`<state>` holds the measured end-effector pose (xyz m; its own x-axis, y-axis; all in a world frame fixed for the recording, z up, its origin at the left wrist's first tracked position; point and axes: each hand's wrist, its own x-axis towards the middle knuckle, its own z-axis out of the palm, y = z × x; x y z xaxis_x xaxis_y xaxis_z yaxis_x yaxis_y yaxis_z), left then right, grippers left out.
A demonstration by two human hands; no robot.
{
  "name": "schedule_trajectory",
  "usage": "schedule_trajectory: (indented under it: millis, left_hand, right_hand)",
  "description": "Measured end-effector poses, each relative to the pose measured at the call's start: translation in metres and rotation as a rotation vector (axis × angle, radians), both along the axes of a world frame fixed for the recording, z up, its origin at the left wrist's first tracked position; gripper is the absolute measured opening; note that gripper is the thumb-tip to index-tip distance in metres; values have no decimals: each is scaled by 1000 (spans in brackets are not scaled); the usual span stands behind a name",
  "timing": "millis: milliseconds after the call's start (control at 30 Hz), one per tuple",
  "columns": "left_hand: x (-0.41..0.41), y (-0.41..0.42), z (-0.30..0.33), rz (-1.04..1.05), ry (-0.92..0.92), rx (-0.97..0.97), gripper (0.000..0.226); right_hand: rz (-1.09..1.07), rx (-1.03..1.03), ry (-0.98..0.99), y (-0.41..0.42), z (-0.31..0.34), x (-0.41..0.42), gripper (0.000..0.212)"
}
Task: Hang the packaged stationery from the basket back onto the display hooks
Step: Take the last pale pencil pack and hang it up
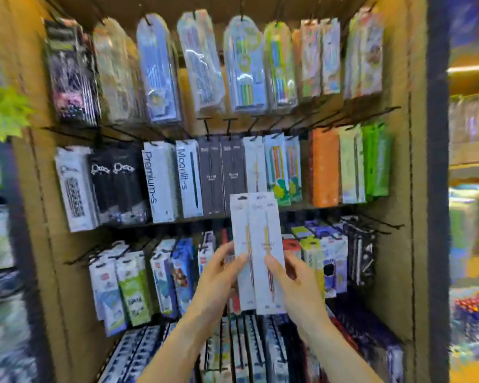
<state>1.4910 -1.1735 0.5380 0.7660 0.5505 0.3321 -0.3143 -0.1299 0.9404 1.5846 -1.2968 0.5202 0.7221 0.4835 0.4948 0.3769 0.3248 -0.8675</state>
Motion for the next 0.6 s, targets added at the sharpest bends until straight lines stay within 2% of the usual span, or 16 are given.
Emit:
schedule_trajectory:
  millis: [133, 267, 400, 500, 600]
  left_hand:
    - [-1, 7, 24, 89, -71, 20, 26]
    - [4, 12, 51, 85, -114, 58, 26]
    - [15, 20, 75, 83, -143, 74, 29]
    - [25, 27, 90, 74, -170, 83, 28]
    - [33, 32, 99, 43, -196, 78, 27]
  right_hand:
    - [44, 42, 38, 7, 31, 17, 21]
    - [54, 32, -13, 19, 78, 36, 17]
    - [37, 38, -31, 34, 121, 58, 41]
    - [63, 73, -19, 51, 139, 79, 15]
    - [24, 76, -33, 64, 144, 92, 21]
